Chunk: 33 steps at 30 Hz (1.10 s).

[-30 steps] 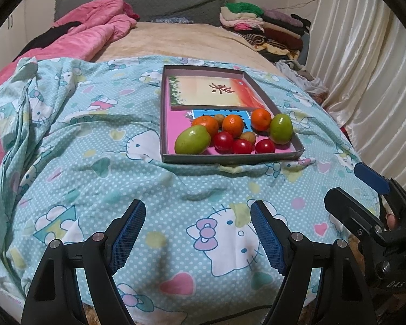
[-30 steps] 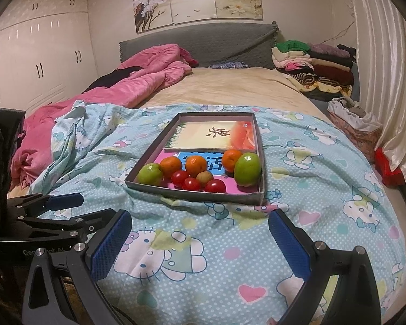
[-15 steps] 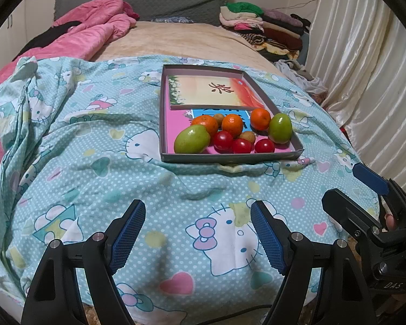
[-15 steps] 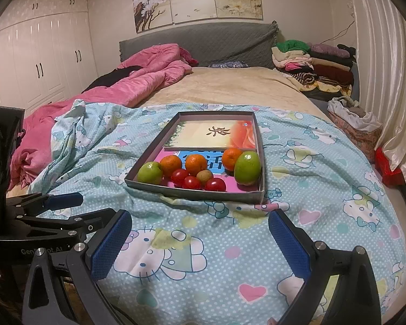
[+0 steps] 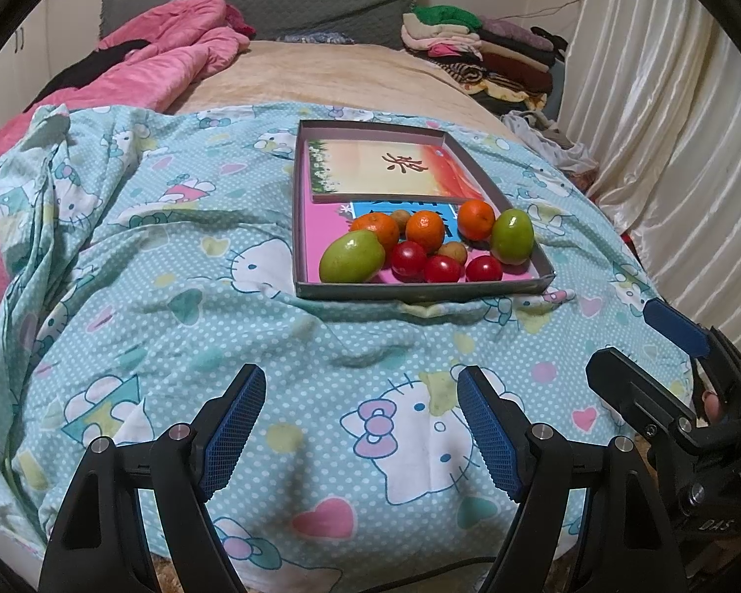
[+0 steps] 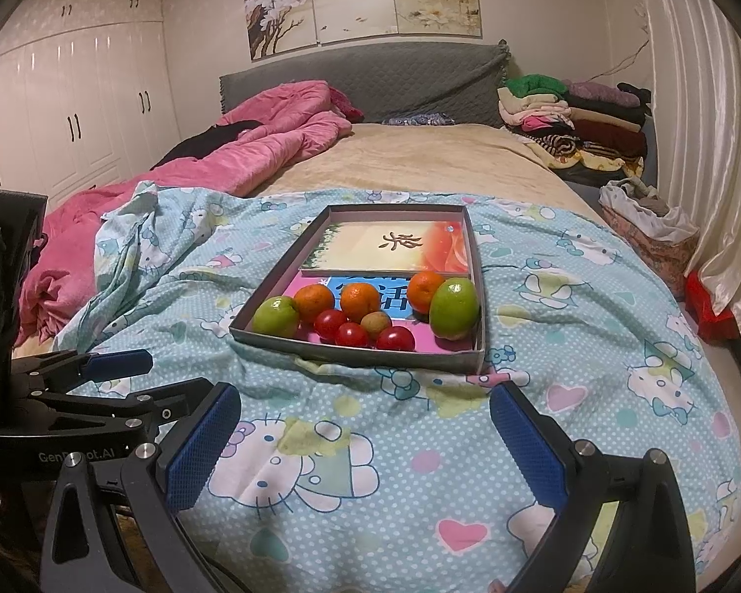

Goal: Organize fruits

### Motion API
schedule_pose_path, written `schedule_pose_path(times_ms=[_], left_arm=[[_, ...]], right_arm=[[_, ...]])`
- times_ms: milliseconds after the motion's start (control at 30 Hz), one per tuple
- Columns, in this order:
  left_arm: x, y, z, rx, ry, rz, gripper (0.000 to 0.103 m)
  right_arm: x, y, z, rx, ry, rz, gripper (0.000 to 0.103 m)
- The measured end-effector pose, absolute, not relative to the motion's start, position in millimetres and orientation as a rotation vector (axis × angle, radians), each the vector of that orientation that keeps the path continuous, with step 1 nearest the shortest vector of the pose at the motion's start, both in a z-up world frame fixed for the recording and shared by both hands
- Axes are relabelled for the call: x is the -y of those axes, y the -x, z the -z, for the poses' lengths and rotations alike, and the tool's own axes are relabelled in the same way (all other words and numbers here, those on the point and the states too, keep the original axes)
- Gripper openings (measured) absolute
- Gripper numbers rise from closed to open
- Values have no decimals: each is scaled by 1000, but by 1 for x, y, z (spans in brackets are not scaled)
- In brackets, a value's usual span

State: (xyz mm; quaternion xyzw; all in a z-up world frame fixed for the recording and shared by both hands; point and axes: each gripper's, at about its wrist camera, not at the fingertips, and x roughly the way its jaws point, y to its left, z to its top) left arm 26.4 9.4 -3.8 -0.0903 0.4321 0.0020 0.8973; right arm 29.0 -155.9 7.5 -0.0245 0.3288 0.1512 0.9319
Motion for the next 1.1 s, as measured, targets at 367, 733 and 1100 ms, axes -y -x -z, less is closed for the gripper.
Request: schedule_pose_path(times_ms=[367,733,1100], left_arm=[[-10,-27,4,-899,191,-4,81],[-11,-28,5,-900,189,-4,81],[-12,-29,6,-898,187,-9,81]], right_arm=[[156,-29,-7,-673,51,-310,102],[156,-29,-7,-676,55,-306,102],[156,-29,-7,-675,55,-305,102]])
